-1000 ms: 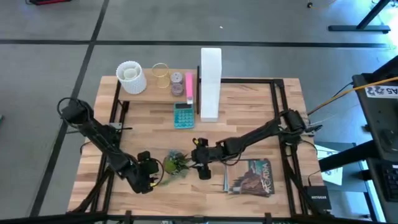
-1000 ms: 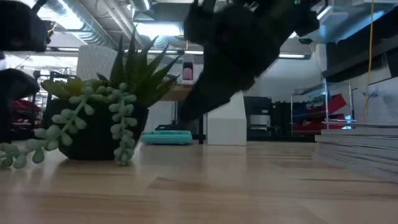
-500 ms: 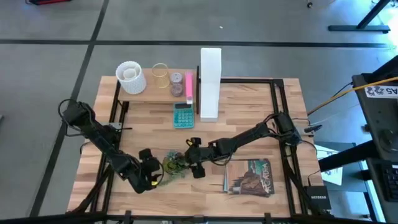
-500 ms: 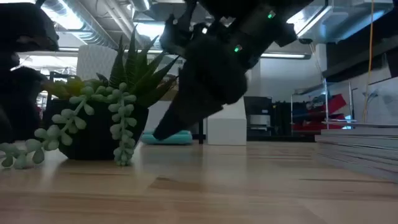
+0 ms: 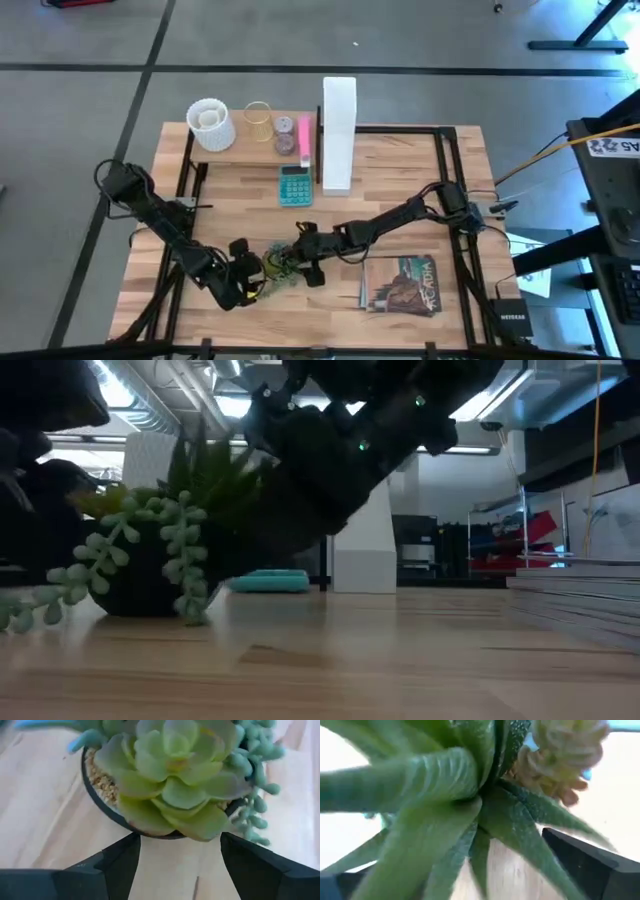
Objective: Stock shelves
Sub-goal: Put the plant pot under the shelf
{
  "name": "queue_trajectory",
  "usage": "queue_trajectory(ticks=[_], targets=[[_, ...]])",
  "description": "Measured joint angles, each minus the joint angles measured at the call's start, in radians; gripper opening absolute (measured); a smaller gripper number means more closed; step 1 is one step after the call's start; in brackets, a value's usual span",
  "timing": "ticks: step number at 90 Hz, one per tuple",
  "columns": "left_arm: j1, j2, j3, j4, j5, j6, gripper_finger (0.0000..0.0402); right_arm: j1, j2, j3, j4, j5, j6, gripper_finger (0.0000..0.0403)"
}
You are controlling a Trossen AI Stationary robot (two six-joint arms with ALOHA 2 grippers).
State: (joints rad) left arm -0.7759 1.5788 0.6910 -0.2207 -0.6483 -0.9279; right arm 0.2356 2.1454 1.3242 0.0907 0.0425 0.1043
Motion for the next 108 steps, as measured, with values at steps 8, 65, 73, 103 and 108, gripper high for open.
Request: queue_trajectory(ticks=[8, 65, 73, 103, 108], targets=[[0.014, 0.001, 0.0, -0.006, 0.0, 0.001, 0.0268, 0.0, 0.01, 0.003, 0.031, 0.0, 0.0, 0.0319], [0.038, 0.002, -0.002, 0.016, -0.001, 0.09, 0.027, 0.003, 0.065, 0.055, 0.039, 0.011, 0.074, 0.0319], [0.038, 0.001, -0.002, 0.011, 0.002, 0.074, 0.027, 0.003, 0.066, 0.082, 0.008, 0.013, 0.084, 0.0319], [0.026, -0.054, 0.049, -0.273, -0.03, -0.016, 0.027, -0.013, 0.067, 0.256, -0.157, 0.08, 0.054, 0.0319], [0.019, -0.069, 0.062, -0.314, -0.044, -0.012, 0.027, -0.017, 0.066, 0.262, -0.16, 0.078, 0.048, 0.0319]])
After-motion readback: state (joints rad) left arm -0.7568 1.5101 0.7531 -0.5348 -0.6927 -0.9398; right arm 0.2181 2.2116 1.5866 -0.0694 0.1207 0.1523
